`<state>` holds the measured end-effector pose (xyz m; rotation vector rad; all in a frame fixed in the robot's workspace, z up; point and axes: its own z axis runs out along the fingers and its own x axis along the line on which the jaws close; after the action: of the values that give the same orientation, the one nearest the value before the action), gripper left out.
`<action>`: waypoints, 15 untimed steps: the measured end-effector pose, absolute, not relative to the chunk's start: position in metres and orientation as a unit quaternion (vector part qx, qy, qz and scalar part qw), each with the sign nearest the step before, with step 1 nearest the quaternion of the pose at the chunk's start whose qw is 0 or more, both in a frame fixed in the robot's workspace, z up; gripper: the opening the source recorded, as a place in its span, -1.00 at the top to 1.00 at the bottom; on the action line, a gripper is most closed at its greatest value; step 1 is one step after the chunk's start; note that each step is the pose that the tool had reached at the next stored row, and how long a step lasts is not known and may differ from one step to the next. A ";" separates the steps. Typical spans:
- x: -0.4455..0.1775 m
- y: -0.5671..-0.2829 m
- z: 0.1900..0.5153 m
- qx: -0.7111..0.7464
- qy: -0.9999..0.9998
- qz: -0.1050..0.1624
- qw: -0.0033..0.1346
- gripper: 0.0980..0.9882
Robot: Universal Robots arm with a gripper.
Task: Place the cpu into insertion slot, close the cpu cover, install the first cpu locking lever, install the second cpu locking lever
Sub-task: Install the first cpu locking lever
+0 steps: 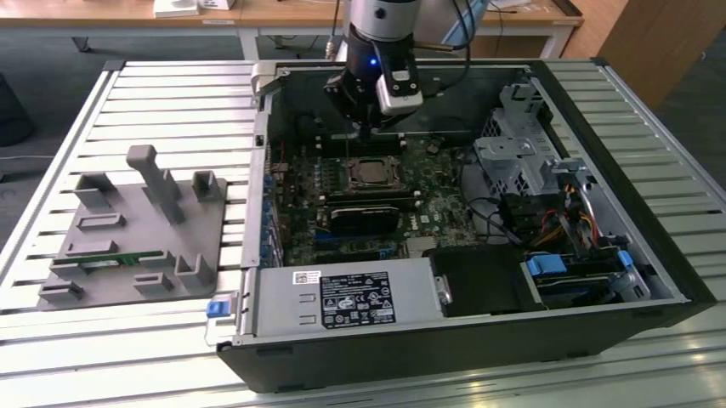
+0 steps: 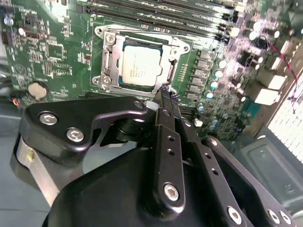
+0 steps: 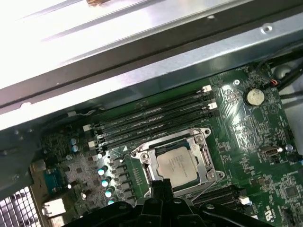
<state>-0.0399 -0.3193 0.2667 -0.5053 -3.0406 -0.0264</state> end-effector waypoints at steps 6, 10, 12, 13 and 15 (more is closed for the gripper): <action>-0.040 -0.319 0.266 -0.119 -0.993 -0.010 0.024 0.98; -0.040 -0.319 0.266 -0.105 -0.994 -0.025 0.020 0.98; -0.040 -0.319 0.265 -0.091 -0.995 -0.026 0.019 0.98; -0.040 -0.319 0.265 -0.085 -0.996 -0.027 0.019 0.98; -0.040 -0.319 0.265 -0.071 -0.997 -0.027 0.017 0.98</action>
<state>-0.0399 -0.3194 0.2648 -0.2206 -3.0982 -0.0848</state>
